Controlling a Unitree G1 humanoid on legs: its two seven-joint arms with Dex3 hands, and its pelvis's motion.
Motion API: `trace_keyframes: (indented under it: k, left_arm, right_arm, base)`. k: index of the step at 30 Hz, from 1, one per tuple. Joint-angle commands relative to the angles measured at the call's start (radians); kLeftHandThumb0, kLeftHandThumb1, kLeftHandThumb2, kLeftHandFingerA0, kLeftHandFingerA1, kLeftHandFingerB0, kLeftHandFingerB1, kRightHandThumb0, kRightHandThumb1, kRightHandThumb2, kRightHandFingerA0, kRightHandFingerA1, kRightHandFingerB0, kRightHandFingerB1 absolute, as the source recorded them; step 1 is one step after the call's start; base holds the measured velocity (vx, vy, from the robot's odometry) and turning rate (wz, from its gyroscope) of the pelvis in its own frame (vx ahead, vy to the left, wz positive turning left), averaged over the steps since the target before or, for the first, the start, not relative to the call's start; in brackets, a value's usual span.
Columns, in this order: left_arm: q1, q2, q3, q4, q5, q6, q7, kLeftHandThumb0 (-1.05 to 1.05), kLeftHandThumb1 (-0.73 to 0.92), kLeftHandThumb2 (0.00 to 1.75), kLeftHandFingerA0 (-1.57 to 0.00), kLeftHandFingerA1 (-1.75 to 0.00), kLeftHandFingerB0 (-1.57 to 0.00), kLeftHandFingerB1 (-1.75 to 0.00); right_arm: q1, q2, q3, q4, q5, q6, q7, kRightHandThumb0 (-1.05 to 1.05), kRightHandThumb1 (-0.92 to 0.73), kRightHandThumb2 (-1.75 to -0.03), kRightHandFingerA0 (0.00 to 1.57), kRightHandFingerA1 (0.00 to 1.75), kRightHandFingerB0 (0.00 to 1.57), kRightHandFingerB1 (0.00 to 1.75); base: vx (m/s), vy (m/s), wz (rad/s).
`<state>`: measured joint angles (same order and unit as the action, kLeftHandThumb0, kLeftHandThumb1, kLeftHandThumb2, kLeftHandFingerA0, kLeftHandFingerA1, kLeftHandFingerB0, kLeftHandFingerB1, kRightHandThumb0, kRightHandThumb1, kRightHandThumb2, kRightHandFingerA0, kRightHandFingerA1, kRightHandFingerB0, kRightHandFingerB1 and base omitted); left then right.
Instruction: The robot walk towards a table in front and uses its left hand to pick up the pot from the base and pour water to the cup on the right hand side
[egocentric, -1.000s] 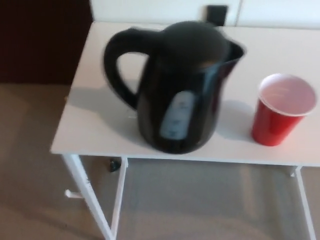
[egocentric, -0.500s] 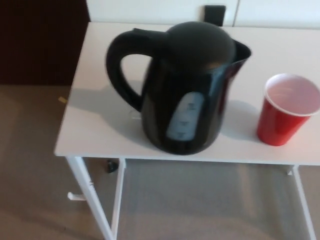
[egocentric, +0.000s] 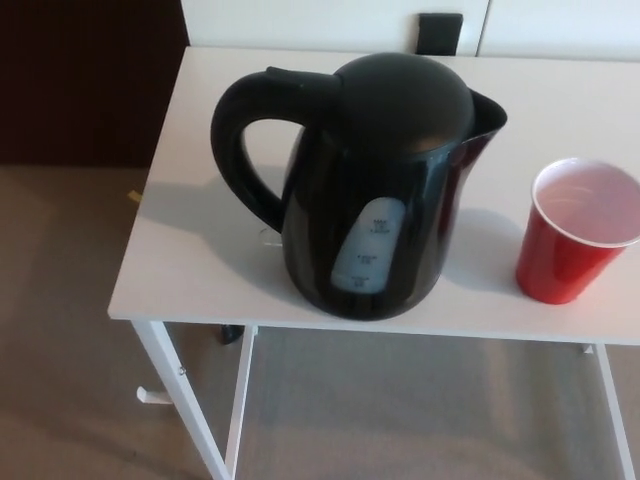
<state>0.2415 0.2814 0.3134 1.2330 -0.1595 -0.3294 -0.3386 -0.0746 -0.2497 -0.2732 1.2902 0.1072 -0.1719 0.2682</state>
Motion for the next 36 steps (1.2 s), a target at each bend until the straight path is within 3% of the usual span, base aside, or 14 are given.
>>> trace_keyframes:
  k: [1,7,10,14,15,19,23,24,25,29,30,31,35,36]
  left_arm:
    - [0.003,0.012,0.000,0.000,0.004,-0.017,0.003,-0.41,0.42,0.68,-0.62,-0.50,-0.52,-0.47]
    - [-0.010,0.014,0.005,0.010,0.001,-0.012,0.000,-0.32,0.49,0.55,-0.66,-0.42,-0.55,-0.38]
    - [-0.003,-0.007,0.081,-0.018,-0.083,-0.016,-0.011,-0.47,0.42,0.68,-0.55,-0.48,-0.35,-0.42]
    - [-0.004,-0.016,0.120,-0.032,-0.093,-0.016,-0.024,-0.47,0.42,0.68,-0.55,-0.48,-0.35,-0.42]
    - [0.008,-0.017,0.143,-0.247,-0.128,-0.029,0.000,-0.48,0.42,0.67,-0.39,-0.42,-0.33,-0.40]
    - [0.033,-0.018,0.166,-0.479,-0.151,0.005,0.016,-0.52,0.41,0.67,-0.37,-0.42,-0.31,-0.39]
    - [-0.010,0.079,0.180,-1.145,-0.239,0.250,0.077,-0.48,0.44,0.66,-0.20,-0.38,-0.09,-0.33]
    - [-0.022,0.086,0.179,-1.165,-0.233,0.248,0.074,-0.48,0.44,0.66,-0.20,-0.38,-0.09,-0.33]
    - [-0.078,0.107,0.166,-1.202,-0.240,0.261,0.064,-0.26,0.40,0.90,0.00,-0.48,0.00,-0.48]
    - [-0.180,0.127,0.127,-1.261,-0.221,0.289,0.055,-0.26,0.37,0.89,-0.01,-0.48,0.00,-0.47]
    - [-0.205,0.128,0.112,-1.273,-0.196,0.289,0.056,-0.47,0.43,0.63,-0.14,-0.37,-0.11,-0.33]
    - [-0.238,0.128,0.089,-1.278,-0.167,0.286,0.052,-0.26,0.30,0.86,-0.06,-0.51,-0.06,-0.50]
    - [-0.354,0.119,0.005,-1.314,-0.055,0.338,0.061,-0.52,0.39,0.64,-0.21,-0.38,-0.14,-0.34]
    - [-0.381,0.113,-0.015,-1.311,-0.023,0.341,0.065,-0.25,0.27,0.85,-0.08,-0.50,-0.07,-0.50]
  right_arm:
    - [0.000,-0.007,-0.001,-0.004,-0.002,0.001,-0.015,-0.40,-0.26,-0.61,0.80,0.88,0.64,0.68]
    - [-0.011,-0.007,0.004,0.000,-0.009,0.000,-0.023,-0.45,-0.16,-0.73,0.82,0.89,0.62,0.73]
    - [-0.015,-0.001,0.021,0.003,-0.027,-0.005,-0.035,-0.47,-0.15,-0.72,0.83,0.88,0.64,0.73]
    - [-0.016,-0.002,0.028,0.004,-0.029,-0.006,-0.042,-0.47,-0.15,-0.72,0.83,0.88,0.64,0.73]
    - [-0.017,-0.011,0.023,0.001,-0.022,-0.008,-0.025,-0.42,-0.25,-0.61,0.84,0.86,0.66,0.71]
    - [-0.020,-0.017,0.020,-0.003,-0.020,-0.008,-0.013,-0.41,-0.25,-0.61,0.81,0.85,0.66,0.71]
    - [-0.029,-0.019,0.030,-0.006,-0.031,0.004,-0.033,-0.40,-0.28,-0.57,0.75,0.81,0.64,0.63]
    - [-0.028,-0.020,0.035,-0.007,-0.036,-0.002,-0.034,-0.40,-0.28,-0.57,0.75,0.81,0.64,0.63]
    - [-0.028,-0.021,0.030,-0.005,-0.031,-0.001,-0.027,-0.38,-0.27,-0.57,0.75,0.80,0.64,0.64]
    - [-0.033,-0.020,0.025,-0.008,-0.024,0.000,-0.024,-0.38,-0.26,-0.58,0.73,0.80,0.65,0.64]
    - [-0.033,-0.020,0.027,-0.008,-0.026,-0.002,-0.025,-0.40,-0.26,-0.58,0.74,0.80,0.65,0.65]
    - [-0.034,-0.019,0.027,-0.009,-0.026,-0.002,-0.025,-0.38,-0.27,-0.58,0.76,0.81,0.65,0.64]
    - [-0.039,-0.014,0.021,-0.009,-0.019,0.001,-0.030,-0.38,-0.26,-0.57,0.80,0.82,0.67,0.65]
    - [-0.042,-0.014,0.021,-0.009,-0.019,0.006,-0.037,-0.39,-0.25,-0.57,0.81,0.83,0.67,0.64]
  base:
    - [0.00,0.000,0.00]
    - [0.00,0.000,0.00]
    - [0.00,0.000,0.00]
    - [0.00,0.000,0.00]
    - [0.00,0.000,0.00]
    - [0.00,0.001,0.02]
    - [0.00,0.000,0.00]
    - [0.00,0.000,0.00]
    - [0.00,0.000,0.00]
    - [0.00,0.000,0.00]
    - [0.00,0.000,0.00]
    - [0.00,0.000,0.00]
    - [0.00,0.000,0.00]
    - [0.00,0.000,0.00]
